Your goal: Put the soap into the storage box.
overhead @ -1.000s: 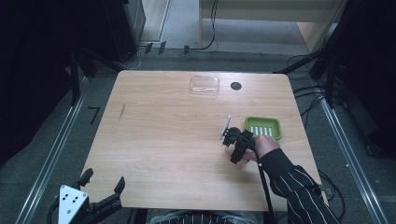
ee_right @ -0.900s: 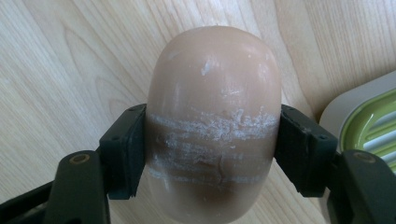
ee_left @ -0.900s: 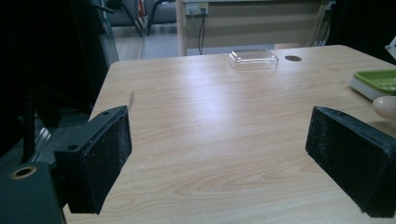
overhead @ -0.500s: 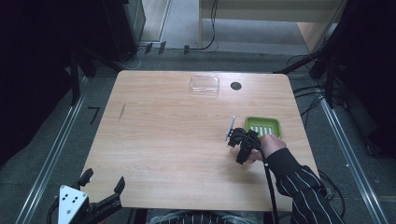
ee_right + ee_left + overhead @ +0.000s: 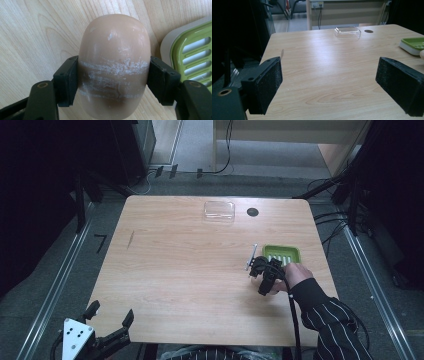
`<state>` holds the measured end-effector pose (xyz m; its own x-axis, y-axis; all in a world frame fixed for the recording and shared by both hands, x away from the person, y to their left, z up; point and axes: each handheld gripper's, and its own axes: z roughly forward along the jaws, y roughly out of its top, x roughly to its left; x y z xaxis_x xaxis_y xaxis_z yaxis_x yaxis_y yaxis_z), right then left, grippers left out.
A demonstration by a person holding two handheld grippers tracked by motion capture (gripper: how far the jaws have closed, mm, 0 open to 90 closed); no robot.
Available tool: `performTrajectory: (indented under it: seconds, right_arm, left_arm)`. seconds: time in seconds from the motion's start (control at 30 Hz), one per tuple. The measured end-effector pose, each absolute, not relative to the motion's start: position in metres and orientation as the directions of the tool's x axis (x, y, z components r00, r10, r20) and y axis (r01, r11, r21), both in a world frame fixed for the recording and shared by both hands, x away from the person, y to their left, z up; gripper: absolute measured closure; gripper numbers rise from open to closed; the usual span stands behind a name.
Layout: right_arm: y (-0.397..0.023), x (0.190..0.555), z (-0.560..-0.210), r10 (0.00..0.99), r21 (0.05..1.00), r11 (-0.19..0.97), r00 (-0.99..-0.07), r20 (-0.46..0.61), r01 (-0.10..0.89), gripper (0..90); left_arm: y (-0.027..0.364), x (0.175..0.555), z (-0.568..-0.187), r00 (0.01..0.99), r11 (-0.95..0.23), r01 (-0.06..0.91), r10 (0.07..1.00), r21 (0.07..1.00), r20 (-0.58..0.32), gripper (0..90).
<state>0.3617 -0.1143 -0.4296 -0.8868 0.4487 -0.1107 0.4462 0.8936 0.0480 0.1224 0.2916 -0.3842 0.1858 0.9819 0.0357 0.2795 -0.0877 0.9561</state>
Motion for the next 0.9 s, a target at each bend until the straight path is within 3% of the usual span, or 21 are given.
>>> performTrajectory:
  seconds: [0.9]
  right_arm:
    - [-0.143, 0.367, -0.421, 0.445, 0.046, 0.896, -0.888, -0.121, 0.442, 32.9]
  left_arm:
    - [0.291, 0.122, -0.384, 0.188, -0.090, 0.279, 0.981, 0.956, 0.038, 7.2]
